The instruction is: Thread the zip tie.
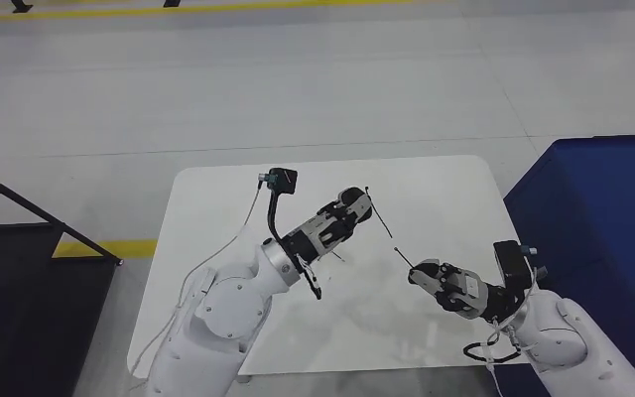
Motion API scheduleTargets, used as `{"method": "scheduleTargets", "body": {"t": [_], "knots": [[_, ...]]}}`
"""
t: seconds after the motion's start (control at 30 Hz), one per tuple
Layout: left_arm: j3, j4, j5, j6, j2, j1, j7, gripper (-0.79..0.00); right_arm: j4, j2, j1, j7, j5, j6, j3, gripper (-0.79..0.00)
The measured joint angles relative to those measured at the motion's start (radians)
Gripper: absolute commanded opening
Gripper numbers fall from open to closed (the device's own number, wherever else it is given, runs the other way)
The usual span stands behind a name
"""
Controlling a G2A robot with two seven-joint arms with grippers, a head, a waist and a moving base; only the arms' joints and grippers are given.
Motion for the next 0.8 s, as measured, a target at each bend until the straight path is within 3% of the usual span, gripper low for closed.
{"method": "scheduleTargets", "body": {"t": [0.23, 0.8], "knots": [[0.001, -0.023, 0.04, -0.003, 0.005, 0.031, 0.0, -0.785, 0.0, 0.0, 0.0, 0.0, 0.001, 0.0, 0.0, -0.785], [0.022, -0.017, 0.07, -0.002, 0.005, 0.025, 0.011, -0.785, 0.0, 0.0, 0.0, 0.0, 0.001, 0.0, 0.0, -0.785]]}}
